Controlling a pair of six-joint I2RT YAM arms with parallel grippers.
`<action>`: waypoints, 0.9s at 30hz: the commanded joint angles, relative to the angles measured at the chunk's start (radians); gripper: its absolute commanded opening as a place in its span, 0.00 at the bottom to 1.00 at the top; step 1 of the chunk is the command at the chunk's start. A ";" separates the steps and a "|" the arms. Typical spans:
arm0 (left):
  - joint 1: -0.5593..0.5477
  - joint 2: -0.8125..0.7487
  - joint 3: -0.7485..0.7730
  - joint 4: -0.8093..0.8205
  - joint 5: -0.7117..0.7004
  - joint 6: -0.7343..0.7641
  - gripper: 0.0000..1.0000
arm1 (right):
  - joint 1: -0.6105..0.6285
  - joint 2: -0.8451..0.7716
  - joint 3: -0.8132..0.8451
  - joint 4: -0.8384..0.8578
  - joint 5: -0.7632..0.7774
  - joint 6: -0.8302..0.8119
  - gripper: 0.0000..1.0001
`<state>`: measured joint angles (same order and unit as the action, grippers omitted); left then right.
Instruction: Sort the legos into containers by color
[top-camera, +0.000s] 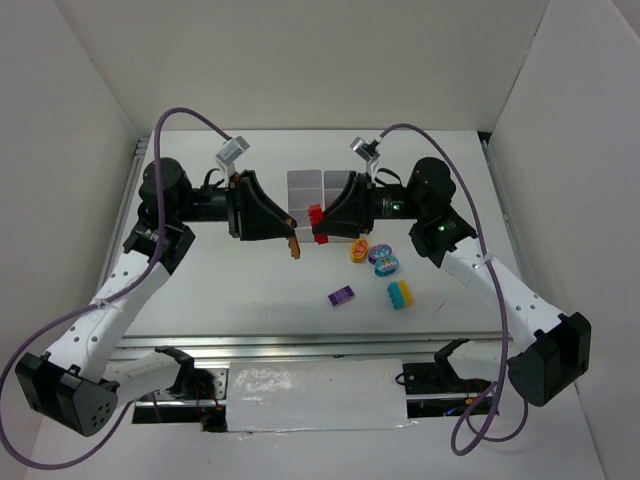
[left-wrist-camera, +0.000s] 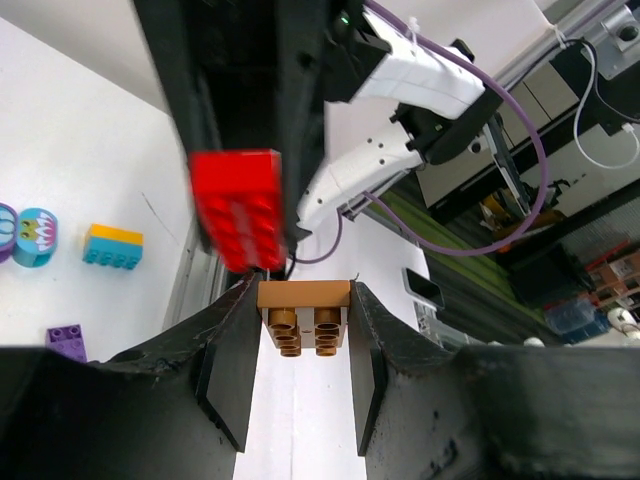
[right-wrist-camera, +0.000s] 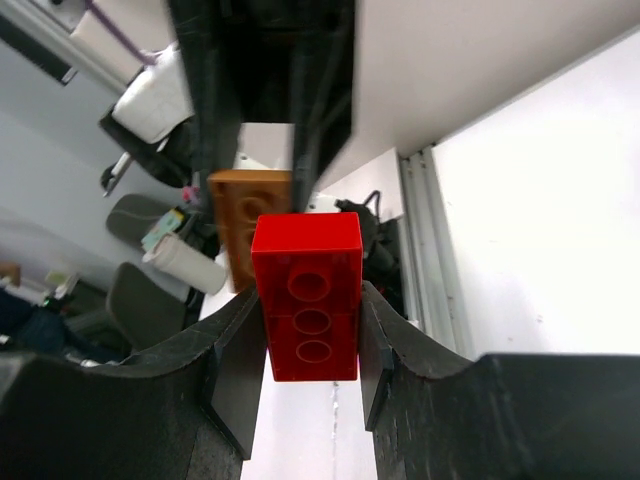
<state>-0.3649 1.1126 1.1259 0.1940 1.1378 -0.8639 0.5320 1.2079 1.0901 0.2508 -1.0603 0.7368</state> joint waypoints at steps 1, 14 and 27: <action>0.004 -0.030 0.049 0.001 0.062 0.035 0.00 | -0.033 -0.024 -0.010 -0.024 -0.010 -0.040 0.00; 0.007 -0.051 0.158 -0.346 -0.176 0.253 0.00 | -0.017 -0.036 -0.195 -0.130 0.889 -0.304 0.00; 0.007 -0.097 0.176 -0.530 -0.239 0.351 0.00 | -0.009 0.300 -0.196 0.067 1.338 -0.473 0.00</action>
<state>-0.3614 1.0447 1.2747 -0.3111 0.9131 -0.5541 0.5148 1.4807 0.8387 0.2119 0.1577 0.2970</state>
